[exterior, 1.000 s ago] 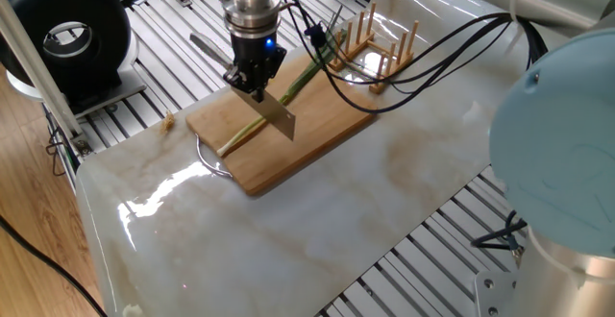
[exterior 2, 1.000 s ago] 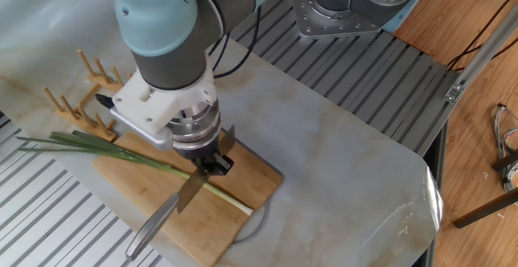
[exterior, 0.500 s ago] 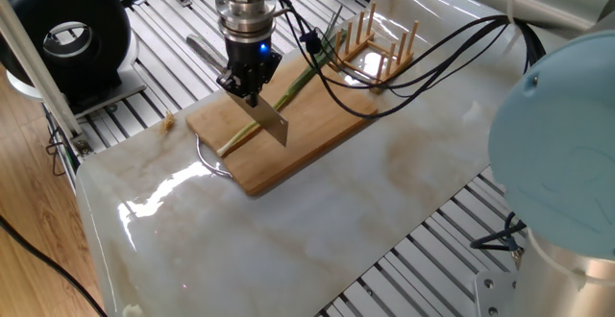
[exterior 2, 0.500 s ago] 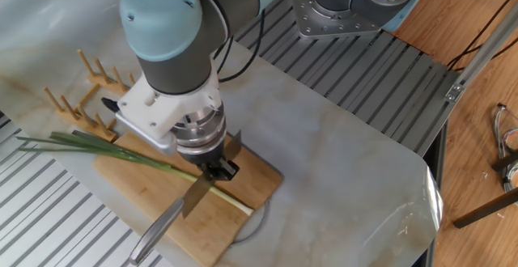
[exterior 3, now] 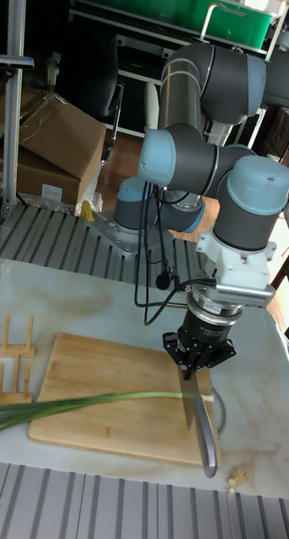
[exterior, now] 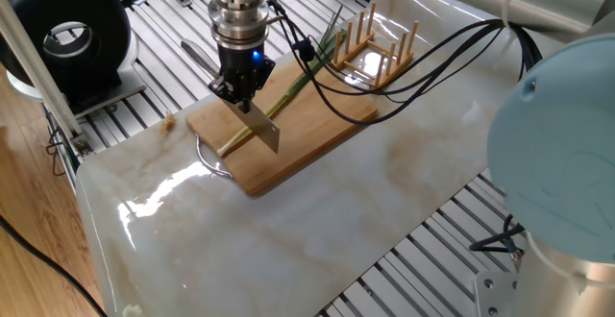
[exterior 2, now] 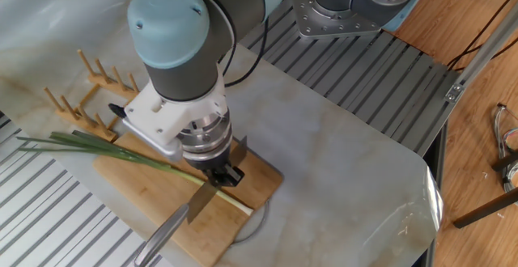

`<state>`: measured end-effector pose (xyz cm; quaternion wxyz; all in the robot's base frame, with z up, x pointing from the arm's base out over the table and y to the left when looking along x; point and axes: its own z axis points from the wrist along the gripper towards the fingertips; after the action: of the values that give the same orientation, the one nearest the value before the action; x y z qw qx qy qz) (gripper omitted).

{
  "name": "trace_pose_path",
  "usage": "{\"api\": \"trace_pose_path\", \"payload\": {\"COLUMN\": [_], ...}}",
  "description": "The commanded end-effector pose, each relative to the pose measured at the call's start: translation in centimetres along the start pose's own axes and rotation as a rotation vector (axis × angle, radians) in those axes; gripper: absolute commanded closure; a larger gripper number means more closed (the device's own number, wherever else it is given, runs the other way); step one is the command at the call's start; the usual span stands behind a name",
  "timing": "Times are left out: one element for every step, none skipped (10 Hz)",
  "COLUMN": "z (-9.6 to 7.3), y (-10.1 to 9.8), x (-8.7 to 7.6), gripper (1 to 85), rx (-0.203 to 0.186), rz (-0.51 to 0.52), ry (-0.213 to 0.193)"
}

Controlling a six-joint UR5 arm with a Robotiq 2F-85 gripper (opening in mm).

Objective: Chop the green garlic

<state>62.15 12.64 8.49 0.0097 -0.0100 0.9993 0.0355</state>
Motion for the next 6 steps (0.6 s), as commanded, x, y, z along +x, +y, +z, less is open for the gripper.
{"api": "trace_pose_path", "payload": {"z": [0.45,0.46,0.30,0.26,0.36,0.53], "y": [0.75,0.91,1.24,1.40,1.47,1.53], "x": [-0.27,-0.29,-0.22,-0.16,-0.08,-0.08], "gripper": [84.3,84.3,84.3,84.3,84.3,84.3], "rx": [-0.017,-0.020,-0.019,-0.008,0.000,0.001], "rz": [0.016,0.020,0.026,0.031,0.032,0.034], "ry": [-0.009,-0.009,-0.006,-0.004,-0.002,-0.002]}}
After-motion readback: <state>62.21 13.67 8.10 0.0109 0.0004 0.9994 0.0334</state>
